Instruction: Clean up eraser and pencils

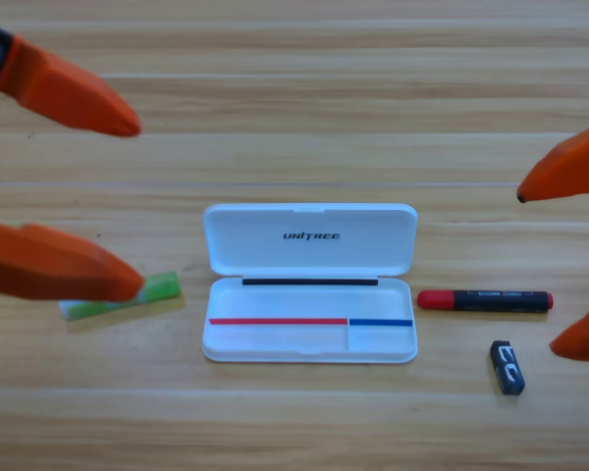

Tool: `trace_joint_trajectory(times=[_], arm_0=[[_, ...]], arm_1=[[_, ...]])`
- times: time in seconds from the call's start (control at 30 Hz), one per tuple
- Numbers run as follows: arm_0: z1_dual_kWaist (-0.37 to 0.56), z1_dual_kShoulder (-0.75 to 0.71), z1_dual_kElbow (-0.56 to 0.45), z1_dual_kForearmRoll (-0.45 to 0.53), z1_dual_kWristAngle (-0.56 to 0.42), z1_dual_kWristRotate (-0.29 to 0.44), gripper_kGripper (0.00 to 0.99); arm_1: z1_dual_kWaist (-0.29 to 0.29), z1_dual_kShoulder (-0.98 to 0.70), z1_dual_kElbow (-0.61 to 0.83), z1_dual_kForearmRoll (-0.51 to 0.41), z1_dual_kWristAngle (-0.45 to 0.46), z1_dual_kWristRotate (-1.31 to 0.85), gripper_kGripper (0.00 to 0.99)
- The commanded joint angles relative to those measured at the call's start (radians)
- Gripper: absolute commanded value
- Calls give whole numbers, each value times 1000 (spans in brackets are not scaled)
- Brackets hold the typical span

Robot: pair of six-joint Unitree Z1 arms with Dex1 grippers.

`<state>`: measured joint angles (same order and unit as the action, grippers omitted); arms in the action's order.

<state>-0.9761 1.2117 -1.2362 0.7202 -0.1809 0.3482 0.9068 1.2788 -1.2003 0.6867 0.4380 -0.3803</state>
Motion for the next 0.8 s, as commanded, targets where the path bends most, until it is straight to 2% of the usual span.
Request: trace_joint_trajectory(times=[0.03, 0.3, 0.4, 0.5, 0.57, 0.73, 0.8], arm_0=[[-30, 55, 32, 12, -15, -8, 990], [-30, 43, 40, 7, 23, 8, 990], [-29, 22, 66, -1, 31, 143, 982], [-29, -9, 103, -42, 58, 155, 976], [-29, 2, 100, -28, 150, 176, 977], [-29, 71, 98, -16, 488, 275, 977], [-10, 109, 101, -4, 534, 307, 977]], arm_1=[[24, 27, 31, 24, 18, -8, 977], [24, 13, 41, 31, 19, -3, 977], [24, 14, 35, 31, 18, 26, 977], [24, 31, 15, 31, 4, 87, 977], [18, 50, 4, 42, -54, 132, 977], [0, 120, -15, 85, -278, 235, 974], [-2, 162, -25, 116, -403, 334, 973]])
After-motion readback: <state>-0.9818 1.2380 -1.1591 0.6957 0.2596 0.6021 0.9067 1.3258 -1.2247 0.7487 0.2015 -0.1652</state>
